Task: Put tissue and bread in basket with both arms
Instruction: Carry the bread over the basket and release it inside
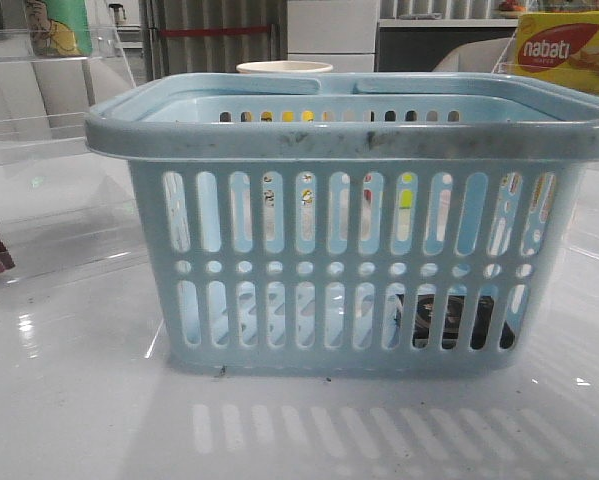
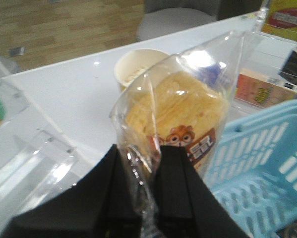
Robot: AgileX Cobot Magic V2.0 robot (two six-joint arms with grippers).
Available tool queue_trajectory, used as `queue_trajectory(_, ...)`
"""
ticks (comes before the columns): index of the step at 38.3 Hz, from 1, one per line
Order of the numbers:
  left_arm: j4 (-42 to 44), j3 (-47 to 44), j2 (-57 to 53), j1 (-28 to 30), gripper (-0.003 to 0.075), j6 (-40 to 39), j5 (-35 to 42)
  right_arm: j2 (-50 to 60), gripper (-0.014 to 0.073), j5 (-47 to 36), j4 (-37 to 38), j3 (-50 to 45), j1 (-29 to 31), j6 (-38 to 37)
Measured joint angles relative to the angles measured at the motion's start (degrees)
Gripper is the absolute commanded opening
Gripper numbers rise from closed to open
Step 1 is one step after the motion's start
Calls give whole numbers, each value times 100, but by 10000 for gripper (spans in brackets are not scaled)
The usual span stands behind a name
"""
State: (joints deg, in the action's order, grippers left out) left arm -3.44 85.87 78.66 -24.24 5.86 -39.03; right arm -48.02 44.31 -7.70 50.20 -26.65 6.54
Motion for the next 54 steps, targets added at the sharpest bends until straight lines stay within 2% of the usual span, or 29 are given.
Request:
queue_trajectory(6,0,-24,394,-982,92,3,-79,0,528,0,0,0,0,0)
queue_trajectory(11,0,-24,990,-1341,92,12,-151,0,528,0,0,0,0,0)
queue_trajectory(15,21,-24,1525,-1398,101,15,-151,0,528,0,0,0,0,0)
queue_trajectory(18,94,-31,1825,-1398,181,15,-151,0,528,0,0,0,0,0)
queue_trajectory(24,154,-17,1978,-1398,430,15,-178,0,528,0,0,0,0,0)
queue_trajectory(25,180,35,1978,-1398,454,15,-237,0,528,0,0,0,0,0)
queue_trajectory(28,232,229,1866,-1398,456,15,-513,0,528,0,0,0,0,0)
queue_trajectory(32,277,476,1369,-1398,457,15,-974,0,528,0,0,0,0,0)
queue_trajectory(37,269,276,335,-1398,456,15,-1070,0,528,0,0,0,0,0)
queue_trajectory(54,231,-3786,-3330,-1398,456,15,-314,0,528,0,0,0,0,0)
